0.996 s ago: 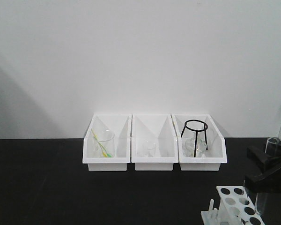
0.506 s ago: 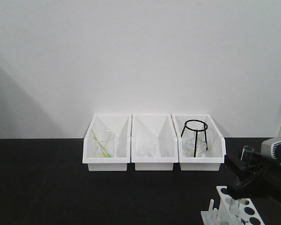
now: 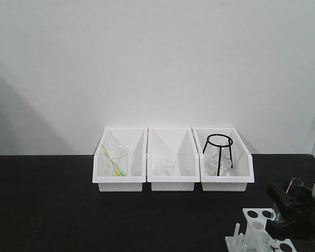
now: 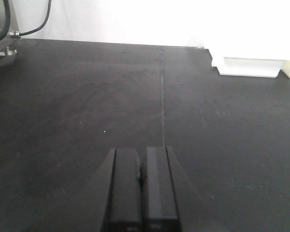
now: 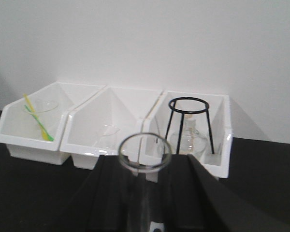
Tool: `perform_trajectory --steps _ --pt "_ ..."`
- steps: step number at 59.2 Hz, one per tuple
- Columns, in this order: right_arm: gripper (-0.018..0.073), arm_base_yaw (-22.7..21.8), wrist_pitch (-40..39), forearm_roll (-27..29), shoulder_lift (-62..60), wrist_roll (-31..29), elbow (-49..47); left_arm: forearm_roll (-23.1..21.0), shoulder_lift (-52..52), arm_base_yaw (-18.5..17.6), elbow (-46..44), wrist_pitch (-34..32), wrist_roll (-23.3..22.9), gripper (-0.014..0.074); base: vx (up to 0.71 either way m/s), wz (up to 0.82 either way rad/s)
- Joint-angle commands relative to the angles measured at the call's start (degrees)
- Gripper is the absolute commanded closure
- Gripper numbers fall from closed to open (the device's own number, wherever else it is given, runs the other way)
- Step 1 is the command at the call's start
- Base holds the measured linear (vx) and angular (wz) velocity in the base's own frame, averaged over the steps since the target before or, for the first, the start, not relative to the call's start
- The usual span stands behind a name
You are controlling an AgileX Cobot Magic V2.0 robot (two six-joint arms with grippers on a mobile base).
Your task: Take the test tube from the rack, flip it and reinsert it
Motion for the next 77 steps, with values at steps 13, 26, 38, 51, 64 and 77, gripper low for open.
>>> perform_trajectory --steps 13,26,38,51,64,77 --pt "0.0484 -0.18 -0.48 1.75 -1.33 -1.39 -1.29 -0.25 -0.64 -0.41 -0.01 -4.94 0.01 0.0603 0.0 0.0" --pt "0.0484 -0.18 -1.39 -2.11 -1.38 3.7 -1.29 -0.25 -0.64 -0.41 -0.01 -4.94 0.01 0.0603 0.0 0.0" --pt "0.0483 -0.18 1.46 -3.28 1.06 3.24 -0.49 -0.25 -0.64 -0.41 -0.01 -4.94 0.01 0.0603 0.0 0.0" --pt "0.0477 -0.18 -6.38 -3.64 8.0 2.63 2.87 -0.25 -0.64 -0.41 -0.01 -4.94 0.01 0.0603 0.0 0.0" --pt "0.0443 -0.18 -6.77 -4.62 10.01 2.8 2.87 -0.25 -0.64 -0.41 -0.01 -4.94 0.01 0.0603 0.0 0.0" --pt "0.0246 -0.18 -6.61 -5.4 10.01 2.8 2.87 -0.25 -0.64 -0.41 -0.01 -4.94 0.01 0.0603 0.0 0.0"
